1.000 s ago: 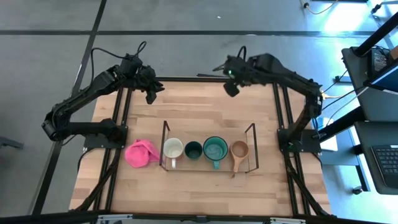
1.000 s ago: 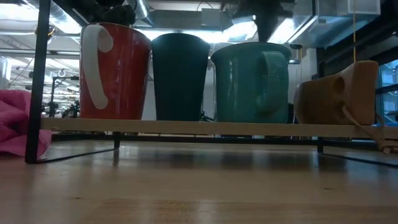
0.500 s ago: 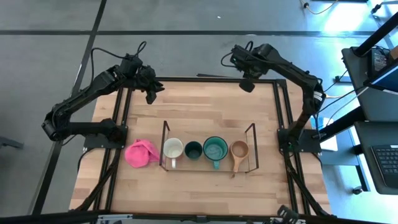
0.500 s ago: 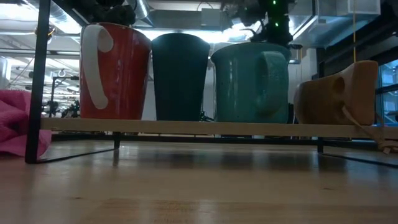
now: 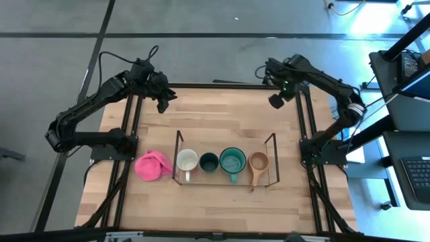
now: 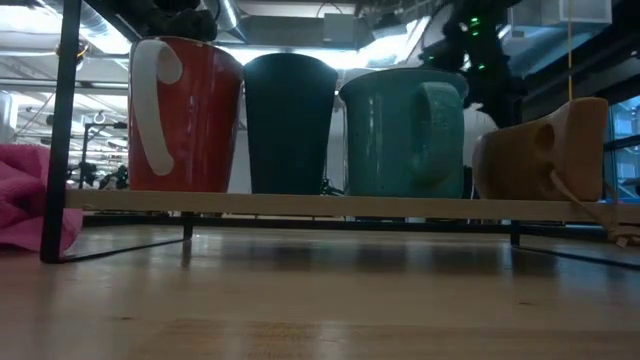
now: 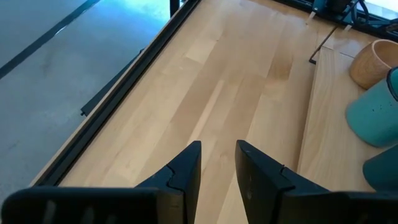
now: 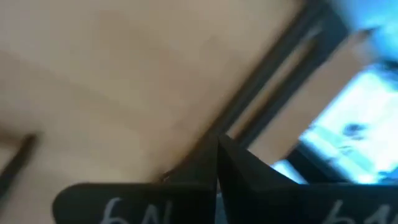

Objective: Stack small to large cups/mugs on shelf
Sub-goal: Adjust the shelf

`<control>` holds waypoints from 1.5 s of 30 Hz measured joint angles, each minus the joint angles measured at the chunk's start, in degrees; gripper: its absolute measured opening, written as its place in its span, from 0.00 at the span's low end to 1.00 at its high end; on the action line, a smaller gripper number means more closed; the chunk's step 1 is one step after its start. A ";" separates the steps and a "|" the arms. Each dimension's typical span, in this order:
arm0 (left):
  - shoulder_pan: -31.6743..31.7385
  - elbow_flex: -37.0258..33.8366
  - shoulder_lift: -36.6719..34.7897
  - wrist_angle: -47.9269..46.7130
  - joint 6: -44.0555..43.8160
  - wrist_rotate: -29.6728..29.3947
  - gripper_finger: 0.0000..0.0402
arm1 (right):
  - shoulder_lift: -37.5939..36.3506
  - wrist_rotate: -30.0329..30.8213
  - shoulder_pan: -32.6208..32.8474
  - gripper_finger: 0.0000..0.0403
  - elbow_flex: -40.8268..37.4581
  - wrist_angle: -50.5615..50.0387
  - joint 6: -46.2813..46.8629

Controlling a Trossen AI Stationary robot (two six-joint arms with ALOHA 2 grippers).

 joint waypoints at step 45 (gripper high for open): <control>-1.07 0.02 3.21 0.31 -0.39 0.48 0.23 | -50.54 -38.03 30.36 0.02 -58.16 44.18 82.70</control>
